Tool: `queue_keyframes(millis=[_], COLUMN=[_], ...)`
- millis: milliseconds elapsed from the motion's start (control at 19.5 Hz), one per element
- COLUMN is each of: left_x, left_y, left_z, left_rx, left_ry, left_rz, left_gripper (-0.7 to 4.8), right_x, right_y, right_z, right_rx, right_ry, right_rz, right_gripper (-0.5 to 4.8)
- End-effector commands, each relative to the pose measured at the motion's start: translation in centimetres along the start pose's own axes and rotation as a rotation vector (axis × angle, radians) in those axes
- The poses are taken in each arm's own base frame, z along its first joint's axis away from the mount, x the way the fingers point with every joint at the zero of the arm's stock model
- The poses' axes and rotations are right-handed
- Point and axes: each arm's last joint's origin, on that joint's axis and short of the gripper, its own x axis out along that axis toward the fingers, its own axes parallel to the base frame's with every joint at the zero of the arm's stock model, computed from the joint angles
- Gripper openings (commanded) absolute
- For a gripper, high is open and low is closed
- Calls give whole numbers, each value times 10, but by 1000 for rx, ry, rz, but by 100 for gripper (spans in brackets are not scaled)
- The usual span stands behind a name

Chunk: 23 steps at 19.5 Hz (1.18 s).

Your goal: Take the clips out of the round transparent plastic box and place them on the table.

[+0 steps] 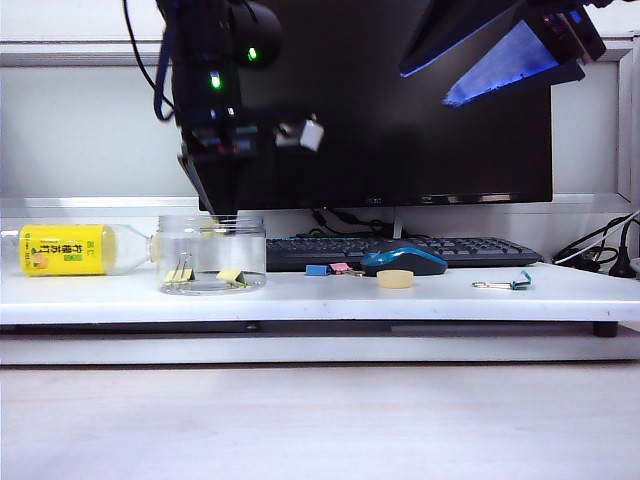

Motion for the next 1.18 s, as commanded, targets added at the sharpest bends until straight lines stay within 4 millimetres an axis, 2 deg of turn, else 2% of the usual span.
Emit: queue_keyframes(millis=[51, 308, 462, 565, 719, 874, 976, 1182], left_x=[-24, -45, -48, -49, -50, -42, -29, -1], left_y=[0, -5, -17, -23, -28, -27, -26, -30], left_z=[-1, 8, 21, 28, 35, 40, 44, 53], left_rx=[-9, -1, 40, 64, 76, 48, 39, 50], left_ry=[-65, -198, -259, -307, -369, -380, -379, -344], left_rz=[50, 38, 30, 8, -11, -27, -67, -96], left_gripper=[20, 20, 20, 21, 21, 21, 21, 21], right_x=[-1, -2, -2, -7, -24, -42, -48, -48], right_y=[1, 0, -1, -4, -12, -17, -18, -18], right_z=[3, 3, 2, 1, 4, 5, 4, 3], right_rx=[-12, -37, -37, -30, -12, 0, 1, 6], right_ry=[-18, -18, -7, -7, -60, -112, -118, -107], right_rz=[7, -6, -19, -66, -122, -163, -146, -147], right_gripper=[284, 284, 284, 284, 284, 284, 284, 284])
